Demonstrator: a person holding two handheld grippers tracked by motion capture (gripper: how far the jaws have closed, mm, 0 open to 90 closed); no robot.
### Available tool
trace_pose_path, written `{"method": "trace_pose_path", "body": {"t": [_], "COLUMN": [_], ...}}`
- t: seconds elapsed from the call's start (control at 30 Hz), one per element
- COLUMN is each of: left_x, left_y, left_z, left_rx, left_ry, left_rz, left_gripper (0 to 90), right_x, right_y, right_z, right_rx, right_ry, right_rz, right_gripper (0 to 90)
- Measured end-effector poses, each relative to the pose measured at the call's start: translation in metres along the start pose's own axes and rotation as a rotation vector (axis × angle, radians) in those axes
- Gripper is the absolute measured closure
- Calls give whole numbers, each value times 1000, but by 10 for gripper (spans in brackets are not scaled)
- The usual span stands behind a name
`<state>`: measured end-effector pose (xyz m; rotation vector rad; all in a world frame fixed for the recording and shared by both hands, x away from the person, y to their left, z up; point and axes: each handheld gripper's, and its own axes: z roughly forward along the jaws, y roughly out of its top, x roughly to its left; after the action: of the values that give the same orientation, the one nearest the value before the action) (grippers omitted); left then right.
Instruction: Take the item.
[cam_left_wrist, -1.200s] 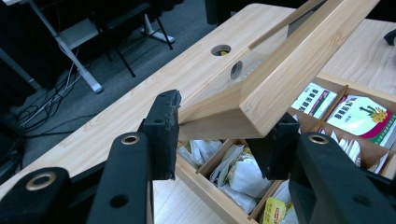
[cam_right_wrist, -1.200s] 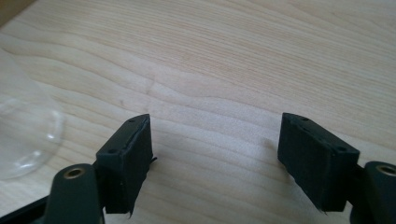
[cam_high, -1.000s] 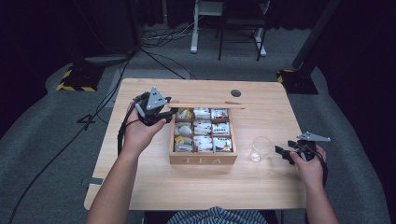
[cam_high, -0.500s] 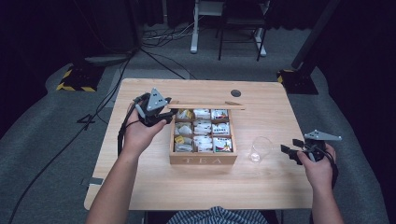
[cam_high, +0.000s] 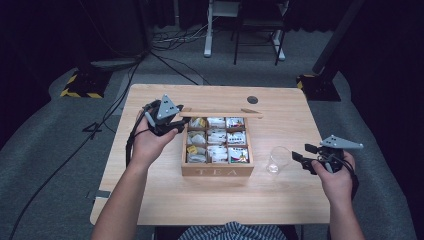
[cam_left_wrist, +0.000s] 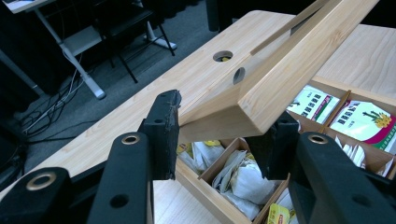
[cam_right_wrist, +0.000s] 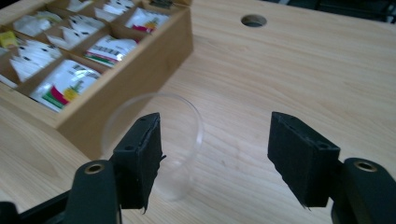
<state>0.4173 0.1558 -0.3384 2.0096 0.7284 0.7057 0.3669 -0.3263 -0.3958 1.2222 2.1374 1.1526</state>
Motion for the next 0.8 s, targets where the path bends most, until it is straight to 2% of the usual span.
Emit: {"method": "trace_pose_path", "body": {"t": [0.13, 0.27, 0.4, 0.57, 0.73, 0.77, 0.8], "left_x": [0, 1, 1, -1, -2, -1, -1], "left_y": [0, 0, -1, -2, -3, -2, -2], "left_z": [0, 0, 1, 1, 1, 1, 1], "left_rx": [-1, -7, -11, -10, -9, -10, -11], "left_ry": [0, -3, -1, 2, 4, 4, 4], "left_rz": [0, -4, -7, -2, -4, -4, -3], "left_gripper": [564, 563, 559, 560, 559, 559, 559], "right_x": [21, 47, 72, 103, 133, 143, 143], "right_y": [14, 24, 32, 43, 56, 61, 61], "right_z": [2, 11, 28, 54, 76, 84, 84], "right_rx": [-18, -46, -57, -65, -60, -51, -51], "right_ry": [43, 115, 181, 268, 322, 341, 341], "right_rz": [-33, -64, -110, -136, -177, -201, -201], "right_gripper": [354, 354, 354, 387, 401, 414, 414]}}
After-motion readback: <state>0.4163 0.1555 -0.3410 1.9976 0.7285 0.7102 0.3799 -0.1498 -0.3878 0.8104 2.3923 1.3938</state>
